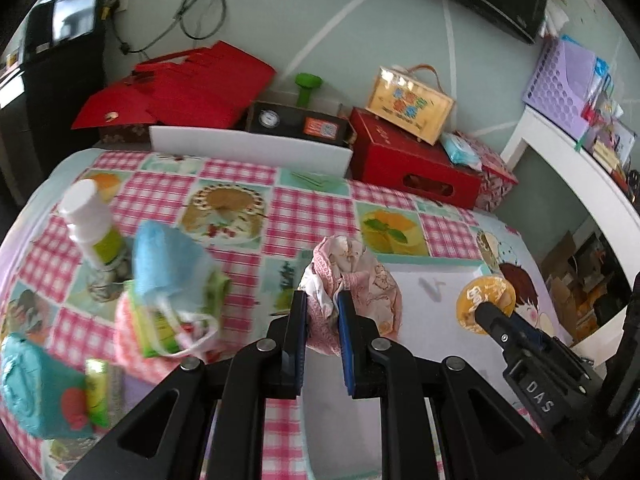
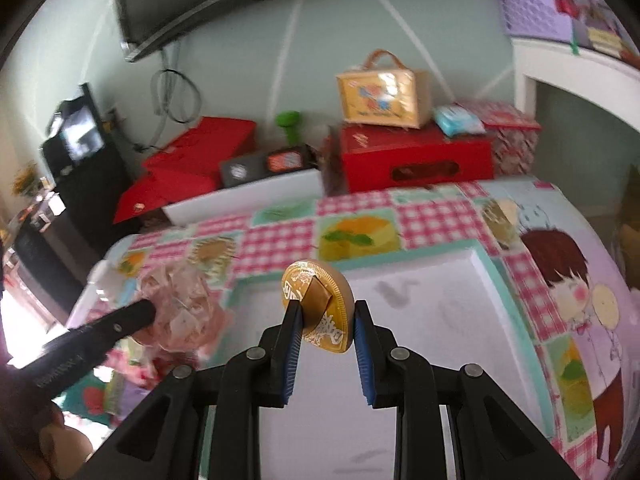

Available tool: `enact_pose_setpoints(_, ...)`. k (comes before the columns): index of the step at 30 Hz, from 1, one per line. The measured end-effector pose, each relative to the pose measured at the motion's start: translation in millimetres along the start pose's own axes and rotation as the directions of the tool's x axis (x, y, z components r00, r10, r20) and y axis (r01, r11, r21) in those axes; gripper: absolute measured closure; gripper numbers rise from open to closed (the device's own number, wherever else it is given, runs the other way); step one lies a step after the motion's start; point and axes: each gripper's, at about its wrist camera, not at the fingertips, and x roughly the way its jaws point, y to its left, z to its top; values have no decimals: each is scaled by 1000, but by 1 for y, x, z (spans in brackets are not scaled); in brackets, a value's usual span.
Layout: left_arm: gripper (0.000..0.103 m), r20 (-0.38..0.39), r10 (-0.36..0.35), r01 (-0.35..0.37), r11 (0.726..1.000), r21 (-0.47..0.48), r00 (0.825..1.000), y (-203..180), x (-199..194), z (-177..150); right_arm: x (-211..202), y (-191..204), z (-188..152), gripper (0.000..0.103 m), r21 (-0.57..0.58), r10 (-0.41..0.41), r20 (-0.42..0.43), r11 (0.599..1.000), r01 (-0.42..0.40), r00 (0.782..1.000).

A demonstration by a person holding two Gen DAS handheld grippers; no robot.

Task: Organize soft objects
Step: 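Carry the pink cloth and gold cushion with both tools over the white tray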

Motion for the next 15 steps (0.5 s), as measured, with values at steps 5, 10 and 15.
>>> enact_pose_setpoints(5, 88, -42, -16, 18, 999, 45, 999, -20, 32, -7, 20, -35, -7, 76, 71, -57, -54, 996, 61, 997)
enact_pose_setpoints(10, 87, -76, -34, 39, 997, 70, 997, -26, 54, -15, 33, -54, -12, 76, 104, -80, -87, 991, 89, 993)
enact_pose_setpoints(15, 84, -100, -44, 52, 996, 73, 994, -27, 65, -20, 40, -62, -18, 73, 120, -93, -106, 987, 105, 990)
